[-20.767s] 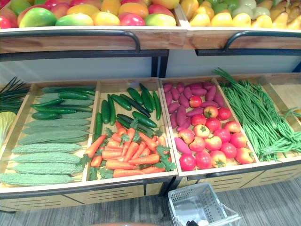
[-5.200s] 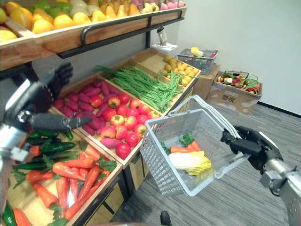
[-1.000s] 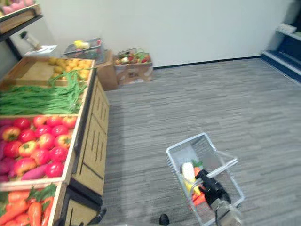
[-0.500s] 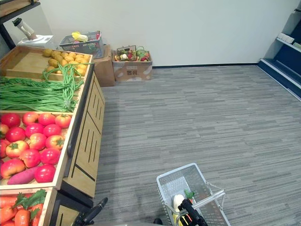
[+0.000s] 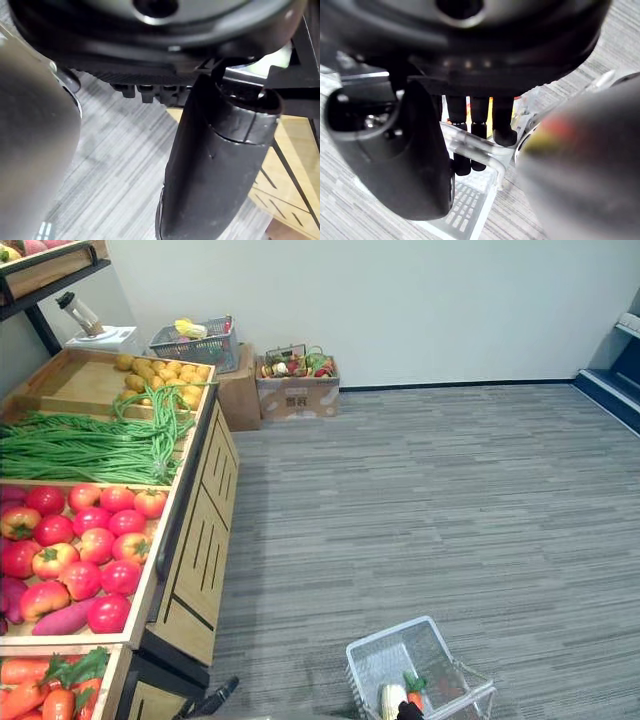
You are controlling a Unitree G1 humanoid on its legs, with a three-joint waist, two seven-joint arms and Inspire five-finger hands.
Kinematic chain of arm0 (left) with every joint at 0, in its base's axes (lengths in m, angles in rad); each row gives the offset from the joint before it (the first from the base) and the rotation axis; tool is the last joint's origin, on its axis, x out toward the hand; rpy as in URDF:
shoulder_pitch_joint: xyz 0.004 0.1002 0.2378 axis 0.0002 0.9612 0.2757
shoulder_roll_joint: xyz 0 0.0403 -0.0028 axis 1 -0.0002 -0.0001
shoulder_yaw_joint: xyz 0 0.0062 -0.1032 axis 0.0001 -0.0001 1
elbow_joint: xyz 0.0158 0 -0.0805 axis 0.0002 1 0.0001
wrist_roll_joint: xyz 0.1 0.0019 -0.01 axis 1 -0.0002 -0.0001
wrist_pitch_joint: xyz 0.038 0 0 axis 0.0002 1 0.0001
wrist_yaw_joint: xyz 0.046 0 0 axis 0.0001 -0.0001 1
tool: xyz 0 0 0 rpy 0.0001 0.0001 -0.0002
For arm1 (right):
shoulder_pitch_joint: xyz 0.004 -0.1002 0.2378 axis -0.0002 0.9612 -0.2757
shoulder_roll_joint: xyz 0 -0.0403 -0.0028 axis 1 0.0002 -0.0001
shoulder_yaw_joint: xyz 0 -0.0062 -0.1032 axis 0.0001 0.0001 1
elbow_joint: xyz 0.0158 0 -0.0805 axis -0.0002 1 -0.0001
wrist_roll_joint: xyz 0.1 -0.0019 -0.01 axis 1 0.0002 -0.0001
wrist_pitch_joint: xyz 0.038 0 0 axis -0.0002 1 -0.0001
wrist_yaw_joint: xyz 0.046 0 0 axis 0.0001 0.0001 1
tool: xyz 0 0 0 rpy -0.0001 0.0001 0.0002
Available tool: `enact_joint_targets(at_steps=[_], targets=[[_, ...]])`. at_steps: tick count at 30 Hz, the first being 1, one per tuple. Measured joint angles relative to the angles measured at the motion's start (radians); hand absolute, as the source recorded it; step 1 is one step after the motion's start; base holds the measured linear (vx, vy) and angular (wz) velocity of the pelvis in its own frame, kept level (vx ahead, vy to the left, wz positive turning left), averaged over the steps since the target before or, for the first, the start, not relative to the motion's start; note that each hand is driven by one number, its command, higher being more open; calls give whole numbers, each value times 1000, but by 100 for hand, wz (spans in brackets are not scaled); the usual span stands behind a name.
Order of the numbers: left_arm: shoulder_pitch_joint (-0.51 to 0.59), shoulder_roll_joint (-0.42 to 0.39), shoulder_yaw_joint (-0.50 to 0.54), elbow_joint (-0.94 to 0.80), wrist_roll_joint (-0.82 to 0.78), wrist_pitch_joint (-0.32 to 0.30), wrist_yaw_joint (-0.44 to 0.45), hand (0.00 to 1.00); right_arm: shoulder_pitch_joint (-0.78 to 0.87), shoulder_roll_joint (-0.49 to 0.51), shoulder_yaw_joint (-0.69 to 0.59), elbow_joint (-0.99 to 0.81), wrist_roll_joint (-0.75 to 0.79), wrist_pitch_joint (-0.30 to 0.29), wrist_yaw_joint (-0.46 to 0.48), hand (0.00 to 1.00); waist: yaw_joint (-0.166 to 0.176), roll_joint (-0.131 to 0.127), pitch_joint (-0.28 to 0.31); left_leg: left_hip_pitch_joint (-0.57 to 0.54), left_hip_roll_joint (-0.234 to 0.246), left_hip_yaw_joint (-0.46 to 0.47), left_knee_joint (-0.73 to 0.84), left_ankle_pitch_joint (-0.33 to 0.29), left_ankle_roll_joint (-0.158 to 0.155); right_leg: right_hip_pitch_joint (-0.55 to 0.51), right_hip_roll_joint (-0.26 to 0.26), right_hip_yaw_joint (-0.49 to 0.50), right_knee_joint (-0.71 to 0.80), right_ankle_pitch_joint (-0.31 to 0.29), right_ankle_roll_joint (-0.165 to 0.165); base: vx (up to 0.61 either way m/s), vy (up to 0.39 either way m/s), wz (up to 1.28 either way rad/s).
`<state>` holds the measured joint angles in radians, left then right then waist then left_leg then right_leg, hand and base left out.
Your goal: Pick vegetable in the basket
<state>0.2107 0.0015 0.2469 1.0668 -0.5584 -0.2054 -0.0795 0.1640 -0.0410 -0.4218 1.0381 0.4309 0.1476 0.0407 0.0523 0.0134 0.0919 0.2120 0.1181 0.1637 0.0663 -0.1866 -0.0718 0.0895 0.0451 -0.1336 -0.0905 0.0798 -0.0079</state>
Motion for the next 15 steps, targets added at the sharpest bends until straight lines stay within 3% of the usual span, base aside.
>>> enact_joint_targets(at_steps=[4, 7, 8, 9, 11, 12, 14, 15], targets=[[-3, 8, -11, 0, 0, 1, -15, 100, -22, -3, 0, 28, -9, -1, -1, 0, -1, -6, 11, 1, -8, 13, 15, -1, 1, -18, -12, 4, 54, -14, 23, -40, 51, -8], [-14, 27, -33, -15, 0, 10, -19, 100, -34, -3, 0, 27, -18, -8, -1, 0, -1, -17, 44, -12, -15, 19, 61, -37, 30, -94, -38, -3, 241, -95, 39, -188, 62, -8], [-20, 40, -36, -17, 3, 21, -21, 100, -34, 1, -3, 26, -17, -14, -1, 0, 0, -27, 56, -21, -22, 13, 85, -55, 50, -135, -58, -8, 340, -124, 59, -203, 54, -2], [-20, 43, -35, -17, 4, 25, -19, 100, -34, 1, -8, 26, -17, -16, -1, 0, 0, -20, 64, -20, -21, 13, 91, -60, 58, -161, -65, -12, 400, -128, 65, -176, 39, 6], [-19, 59, -27, -18, 23, 38, -15, 100, -21, 7, -52, 22, -15, -19, -2, 0, -6, -31, 80, -18, -18, -11, 125, -79, 65, -288, -121, -44, 728, -157, 30, -108, 9, 36], [-18, 64, -24, -17, 25, 40, -11, 100, 0, 19, -72, 33, -9, -14, -3, 0, -7, -43, 86, -5, -16, -31, 124, -80, 66, -304, -144, -47, 802, -167, 35, 10, -33, 60], [-1, 62, 9, -20, 39, 42, -8, 100, 38, 40, -101, 42, 2, -13, -10, 0, -6, -46, 88, 14, 0, -54, 116, -88, 59, -315, -156, -33, 800, -183, 54, 91, -80, 40], [8, 60, 29, -18, 49, 55, -2, 100, 61, 49, -108, 38, 2, -8, -7, 0, -13, -47, 90, 14, 24, -68, 117, -98, 44, -317, -145, -29, 727, -192, 55, 145, -181, 25]])
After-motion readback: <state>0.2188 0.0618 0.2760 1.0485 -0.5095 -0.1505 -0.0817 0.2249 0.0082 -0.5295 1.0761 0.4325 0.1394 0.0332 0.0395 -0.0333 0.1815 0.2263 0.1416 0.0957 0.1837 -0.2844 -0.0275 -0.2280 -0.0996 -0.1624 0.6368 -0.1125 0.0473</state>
